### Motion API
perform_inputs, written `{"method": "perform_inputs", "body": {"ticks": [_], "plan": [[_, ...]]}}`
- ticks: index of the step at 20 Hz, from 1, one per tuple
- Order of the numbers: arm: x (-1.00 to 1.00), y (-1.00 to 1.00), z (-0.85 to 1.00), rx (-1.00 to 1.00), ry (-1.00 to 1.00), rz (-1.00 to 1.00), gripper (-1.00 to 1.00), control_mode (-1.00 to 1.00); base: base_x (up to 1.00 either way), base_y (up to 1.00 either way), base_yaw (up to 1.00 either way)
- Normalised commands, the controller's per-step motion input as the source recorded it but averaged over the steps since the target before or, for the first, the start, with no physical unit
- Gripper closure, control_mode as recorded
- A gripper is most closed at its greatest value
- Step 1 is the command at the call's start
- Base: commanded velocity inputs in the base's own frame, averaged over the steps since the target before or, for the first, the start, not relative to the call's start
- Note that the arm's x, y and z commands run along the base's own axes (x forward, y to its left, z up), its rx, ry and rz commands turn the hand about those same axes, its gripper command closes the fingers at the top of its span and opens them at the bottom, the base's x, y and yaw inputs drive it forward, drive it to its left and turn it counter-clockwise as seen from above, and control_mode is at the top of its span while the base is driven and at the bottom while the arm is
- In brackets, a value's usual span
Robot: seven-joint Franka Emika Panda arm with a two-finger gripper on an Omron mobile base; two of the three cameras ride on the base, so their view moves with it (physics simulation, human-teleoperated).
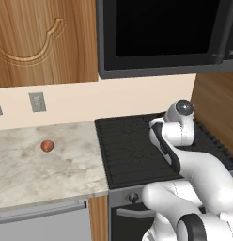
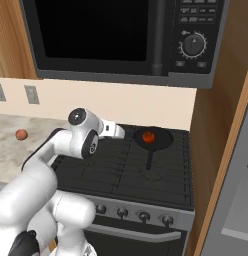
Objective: Place the pan on the rear right burner on the stove. Then place the tomato and the onion in the pan and turn on the rear right burner.
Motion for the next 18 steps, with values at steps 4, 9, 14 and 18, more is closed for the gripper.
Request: {"method": "perform_inputs", "body": {"ticks": [4, 9, 14, 18], "plan": [[-0.16, 0.08, 0.00, 0.02, 0.00, 0.00, -1.00, -1.00, 0.00, 0.00, 0.00], [-0.32, 0.32, 0.07, 0.00, 0.02, 0.00, -1.00, -1.00, 0.00, 0.00, 0.00], [-0.43, 0.46, 0.35, 0.00, 0.06, 0.00, -1.00, -1.00, 0.00, 0.00, 0.00], [-0.35, 0.47, 0.33, 0.00, 0.09, 0.00, -1.00, -1.00, 0.00, 0.00, 0.00]]}}
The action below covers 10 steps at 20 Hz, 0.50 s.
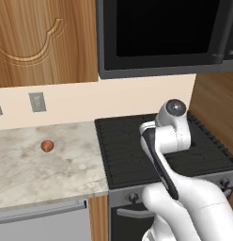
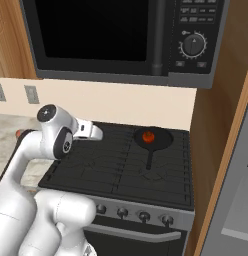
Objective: Place the pan on the rear right burner on the stove. Then place the tomato and the onion in the pan and turn on the rear right burner.
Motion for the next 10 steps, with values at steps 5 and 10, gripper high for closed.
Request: {"method": "perform_inputs", "body": {"ticks": [5, 10], "plan": [[-0.36, 0.50, 0.40, 0.00, 0.07, 0.00, -1.00, -1.00, 0.00, 0.00, 0.00], [-0.19, 0.46, 0.43, 0.03, 0.01, 0.00, -1.00, -1.00, 0.00, 0.00, 0.00]]}}
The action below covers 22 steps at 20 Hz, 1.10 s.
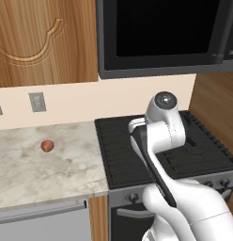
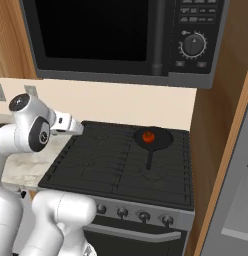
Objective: Place the pan on the rear right burner on the stove. Then place the tomato and the onion in the pan and turn on the rear right burner.
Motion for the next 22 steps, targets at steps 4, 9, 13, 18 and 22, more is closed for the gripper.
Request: {"method": "perform_inputs", "body": {"ticks": [4, 9, 13, 18, 22], "plan": [[-0.04, 0.51, 0.14, 0.08, 0.00, 0.02, -1.00, -1.00, 0.00, 0.00, 0.00], [0.00, 0.54, 0.00, 0.09, 0.00, 0.04, -1.00, -1.00, 0.00, 0.00, 0.00], [0.00, 0.49, 0.00, 0.12, 0.00, 0.04, -1.00, -1.00, 0.00, 0.00, 0.00], [0.00, 0.49, 0.00, 0.17, -0.01, 0.01, -1.00, -1.00, 0.00, 0.00, 0.00], [0.00, 0.48, 0.00, 0.20, -0.03, 0.00, -1.00, -1.00, 0.00, 0.00, 0.00]]}}
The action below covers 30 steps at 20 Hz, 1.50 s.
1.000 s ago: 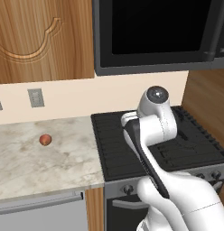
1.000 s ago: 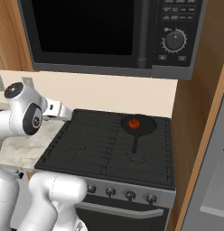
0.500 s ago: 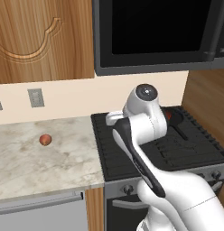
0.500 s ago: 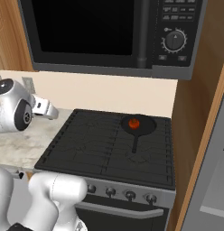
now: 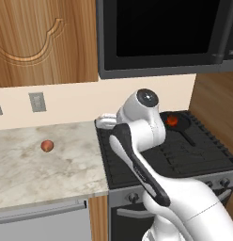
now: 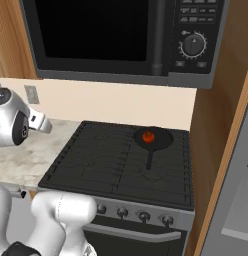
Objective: Place the pan on the rear right burner on the stove. Then place the tomato and the onion in the pan and turn on the rear right burner.
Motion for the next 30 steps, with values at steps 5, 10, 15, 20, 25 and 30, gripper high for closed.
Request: {"method": "perform_inputs", "body": {"ticks": [5, 10, 15, 20, 25, 30], "plan": [[0.01, 0.52, 0.00, 0.19, -0.04, 0.00, -1.00, -1.00, 0.00, 0.00, 0.00], [0.07, 0.61, 0.00, 0.08, -0.01, 0.00, -1.00, -1.00, 0.00, 0.00, 0.00], [0.29, 0.64, 0.00, 0.00, 0.04, 0.00, -1.00, -1.00, 0.00, 0.00, 0.00], [0.35, 0.17, 0.00, -0.01, 0.02, 0.00, -1.00, -1.00, 0.00, 0.00, 0.00], [0.16, 0.12, 0.00, 0.00, 0.00, 0.00, -1.00, -1.00, 0.00, 0.00, 0.00], [0.09, 0.23, 0.00, 0.00, 0.07, 0.05, -1.00, -1.00, 0.00, 0.00, 0.00]]}}
